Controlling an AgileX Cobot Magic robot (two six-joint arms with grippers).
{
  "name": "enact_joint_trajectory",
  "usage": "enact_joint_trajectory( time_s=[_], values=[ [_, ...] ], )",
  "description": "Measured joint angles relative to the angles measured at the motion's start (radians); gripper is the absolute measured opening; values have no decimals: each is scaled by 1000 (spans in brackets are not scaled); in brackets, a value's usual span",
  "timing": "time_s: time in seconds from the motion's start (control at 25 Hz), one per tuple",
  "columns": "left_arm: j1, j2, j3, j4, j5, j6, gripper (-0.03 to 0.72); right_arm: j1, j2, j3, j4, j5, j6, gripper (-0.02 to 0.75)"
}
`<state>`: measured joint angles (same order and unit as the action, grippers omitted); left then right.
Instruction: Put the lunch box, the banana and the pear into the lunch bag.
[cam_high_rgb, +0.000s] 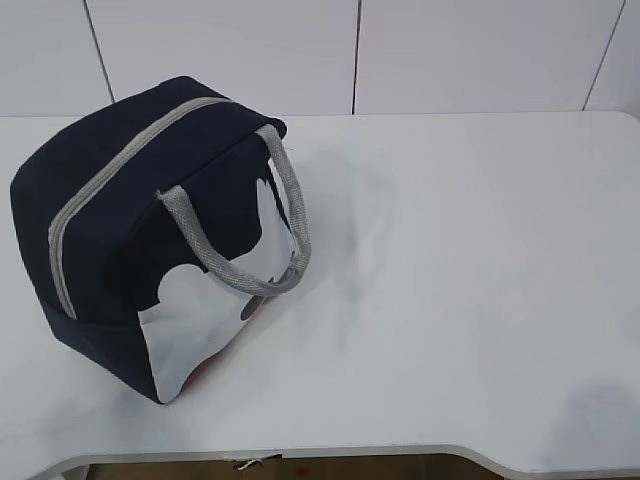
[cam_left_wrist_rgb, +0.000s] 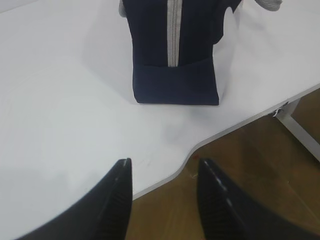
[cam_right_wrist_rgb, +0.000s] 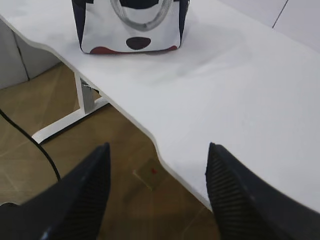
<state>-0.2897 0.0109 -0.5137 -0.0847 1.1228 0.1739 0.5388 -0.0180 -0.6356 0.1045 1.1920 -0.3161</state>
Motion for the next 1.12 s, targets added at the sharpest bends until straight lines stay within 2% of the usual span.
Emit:
enact_joint_trajectory(
  time_s=[0.44, 1.12],
  values=[
    [0, 0, 0, 0, 0, 0, 326, 0, 0, 113, 10, 4, -20, 433],
    [0, 0, 0, 0, 0, 0, 326, 0, 0, 130, -43, -27, -9, 428]
  ],
)
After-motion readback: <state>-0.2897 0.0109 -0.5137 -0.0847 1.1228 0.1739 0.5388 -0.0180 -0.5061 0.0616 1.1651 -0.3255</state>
